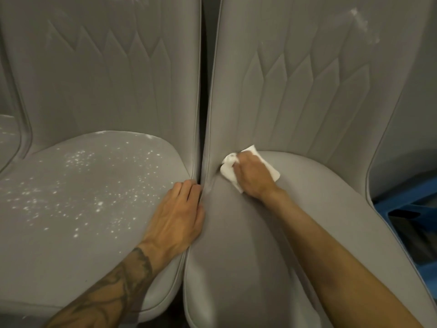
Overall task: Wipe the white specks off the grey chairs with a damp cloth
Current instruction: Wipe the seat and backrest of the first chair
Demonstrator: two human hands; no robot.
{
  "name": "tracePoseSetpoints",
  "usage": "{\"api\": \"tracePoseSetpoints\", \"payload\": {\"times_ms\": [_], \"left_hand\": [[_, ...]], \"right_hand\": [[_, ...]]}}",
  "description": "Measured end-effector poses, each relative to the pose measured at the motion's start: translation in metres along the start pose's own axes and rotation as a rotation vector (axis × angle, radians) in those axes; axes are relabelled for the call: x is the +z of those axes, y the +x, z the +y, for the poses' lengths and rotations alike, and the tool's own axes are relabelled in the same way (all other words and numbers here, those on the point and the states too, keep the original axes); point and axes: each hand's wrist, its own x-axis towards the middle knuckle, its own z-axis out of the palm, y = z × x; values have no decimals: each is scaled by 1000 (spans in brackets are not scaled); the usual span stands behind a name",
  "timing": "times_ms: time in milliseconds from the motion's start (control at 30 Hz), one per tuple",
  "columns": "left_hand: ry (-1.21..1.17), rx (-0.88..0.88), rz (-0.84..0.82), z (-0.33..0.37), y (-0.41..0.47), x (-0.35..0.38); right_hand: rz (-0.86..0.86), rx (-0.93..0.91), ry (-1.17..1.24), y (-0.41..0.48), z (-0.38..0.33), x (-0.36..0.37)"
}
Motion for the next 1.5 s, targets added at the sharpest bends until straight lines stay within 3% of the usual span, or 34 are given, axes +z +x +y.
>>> {"api": "tracePoseSetpoints", "payload": {"times_ms": [100, 200, 300, 367, 467, 600, 800, 967, 1133, 1333, 1433, 1500], "left_hand": [[-18, -3, 7, 0, 0, 2], [-27, -12, 8, -2, 0, 3], [-16, -6, 1, -2, -1, 2], [-10, -3, -6, 0, -1, 0], [-27, -9, 1, 2, 0, -1], [-84, -56, 29, 2, 0, 0], [-106, -81, 37, 5, 0, -2], [-114, -81, 33, 5, -1, -2], [-108, -78, 33, 6, -1, -4], [-94, -69, -6, 2, -4, -2], [-26, -75, -15, 2, -3, -1], [3, -90, -16, 1, -2, 2]], "right_hand": [[64, 171, -77, 13, -3, 5], [125, 39, -3, -4, -31, 16], [24, -158, 35, -28, -29, 15], [-34, -131, 19, -18, -19, 6], [9, -67, 6, -16, -30, 8], [-38, -273, 100, -61, -40, 16], [-24, -177, 75, -50, -52, 11], [-105, -315, 159, -93, -45, 10], [-27, -184, 132, -70, -52, 5], [-86, -297, 185, -84, -50, 8], [-13, -173, 89, -45, -36, 0], [41, 5, 48, -18, -21, -5]]}}
